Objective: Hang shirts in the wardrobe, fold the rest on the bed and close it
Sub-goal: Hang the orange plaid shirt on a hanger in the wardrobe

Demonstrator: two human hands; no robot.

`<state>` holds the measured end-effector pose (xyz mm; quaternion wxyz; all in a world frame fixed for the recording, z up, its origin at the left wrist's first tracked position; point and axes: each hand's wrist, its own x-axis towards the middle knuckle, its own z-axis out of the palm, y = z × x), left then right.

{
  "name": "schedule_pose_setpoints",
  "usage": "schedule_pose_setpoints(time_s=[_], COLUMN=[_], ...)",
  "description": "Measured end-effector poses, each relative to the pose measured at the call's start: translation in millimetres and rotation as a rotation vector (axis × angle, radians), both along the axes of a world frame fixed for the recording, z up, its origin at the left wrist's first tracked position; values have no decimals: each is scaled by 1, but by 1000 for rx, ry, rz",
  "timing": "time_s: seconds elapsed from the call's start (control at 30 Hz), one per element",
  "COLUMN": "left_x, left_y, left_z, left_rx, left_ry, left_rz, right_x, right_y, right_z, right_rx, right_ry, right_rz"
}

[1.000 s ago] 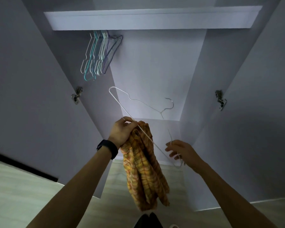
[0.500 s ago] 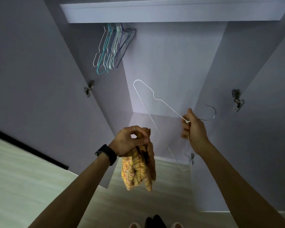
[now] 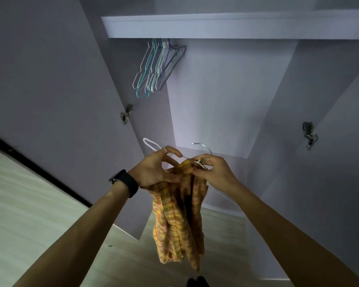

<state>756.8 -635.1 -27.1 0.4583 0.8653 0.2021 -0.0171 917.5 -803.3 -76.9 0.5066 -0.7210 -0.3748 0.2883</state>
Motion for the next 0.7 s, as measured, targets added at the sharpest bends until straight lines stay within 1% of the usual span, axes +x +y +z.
schedule_pose_setpoints(time_s=[0.07, 0.13, 0.2, 0.27, 0.33, 0.4, 0.53, 0.7], left_x=[-11, -22, -31, -40, -47, -51, -52, -48], left_y=[8, 18, 29, 38, 44, 47, 52, 56], left_z=[2, 4, 4, 2, -2, -10, -21, -18], left_rx=[160, 249, 247, 190, 184, 249, 450, 536], left_ry=[31, 92, 148, 176, 202, 251, 308, 308], left_rz=[61, 152, 208, 249, 274, 280, 329, 423], right_x=[14, 28, 38, 45, 50, 53, 58, 71], right_y=[-8, -16, -22, -24, -24, -23, -21, -22], right_z=[0, 1, 2, 3, 1, -1, -7, -13], right_rx=[18, -1, -5, 12, 13, 3, -63, -140], right_ry=[-13, -26, -35, -53, -86, -108, -153, -258], right_rz=[-101, -184, -253, -311, -352, -368, -379, -415])
